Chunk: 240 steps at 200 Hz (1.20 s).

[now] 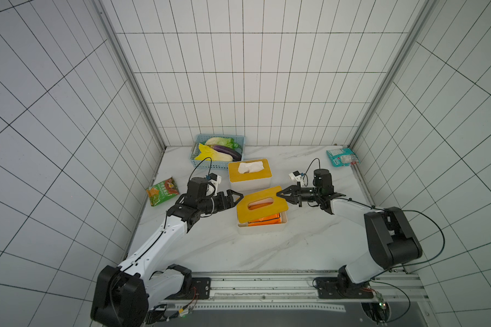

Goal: Put the tissue paper into the tissue box
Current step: Close the box lid on the tissue box.

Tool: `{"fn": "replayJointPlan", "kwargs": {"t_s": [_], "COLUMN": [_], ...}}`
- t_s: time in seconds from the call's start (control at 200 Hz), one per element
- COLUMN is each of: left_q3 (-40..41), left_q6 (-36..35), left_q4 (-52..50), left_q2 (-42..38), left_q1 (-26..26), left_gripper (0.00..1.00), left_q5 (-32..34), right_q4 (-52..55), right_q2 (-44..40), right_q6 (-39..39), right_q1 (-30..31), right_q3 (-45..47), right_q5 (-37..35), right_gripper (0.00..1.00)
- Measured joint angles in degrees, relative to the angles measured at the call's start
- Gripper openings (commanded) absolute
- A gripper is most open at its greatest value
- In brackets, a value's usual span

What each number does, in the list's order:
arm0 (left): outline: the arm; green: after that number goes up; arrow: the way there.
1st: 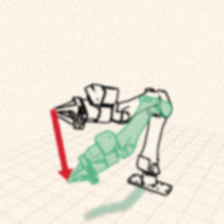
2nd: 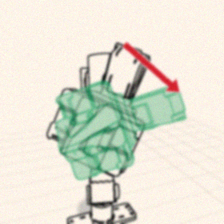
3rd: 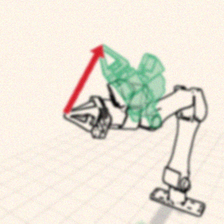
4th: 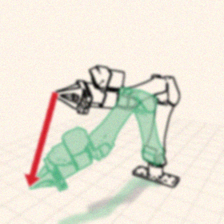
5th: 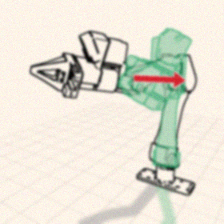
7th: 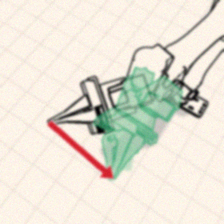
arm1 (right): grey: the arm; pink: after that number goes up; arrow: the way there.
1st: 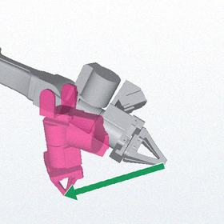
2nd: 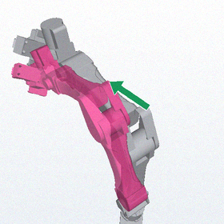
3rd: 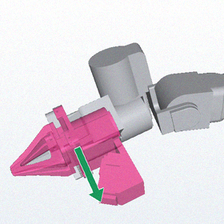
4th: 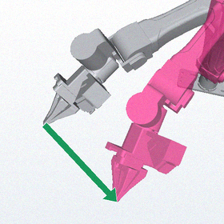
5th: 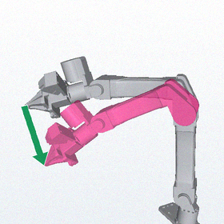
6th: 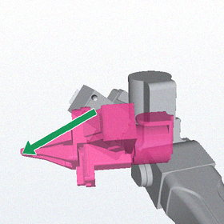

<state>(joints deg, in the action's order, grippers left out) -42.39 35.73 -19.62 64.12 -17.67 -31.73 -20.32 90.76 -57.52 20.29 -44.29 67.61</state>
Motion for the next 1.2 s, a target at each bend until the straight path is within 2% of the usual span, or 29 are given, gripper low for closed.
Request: {"fn": "replayJointPlan", "kwargs": {"t_s": [1.199], "left_q3": [3.1], "left_q6": [4.4], "left_q4": [4.9], "left_q2": [2.4], "left_q1": [-2.4], "left_gripper": [0.96], "left_q5": [1.8], "right_q4": [-8.2], "right_q2": [-3.0], "right_q6": [-4.7], "right_q1": [0.8], "right_q3": [7.3], "right_q5": [-3.8], "right_gripper": [0.00]}}
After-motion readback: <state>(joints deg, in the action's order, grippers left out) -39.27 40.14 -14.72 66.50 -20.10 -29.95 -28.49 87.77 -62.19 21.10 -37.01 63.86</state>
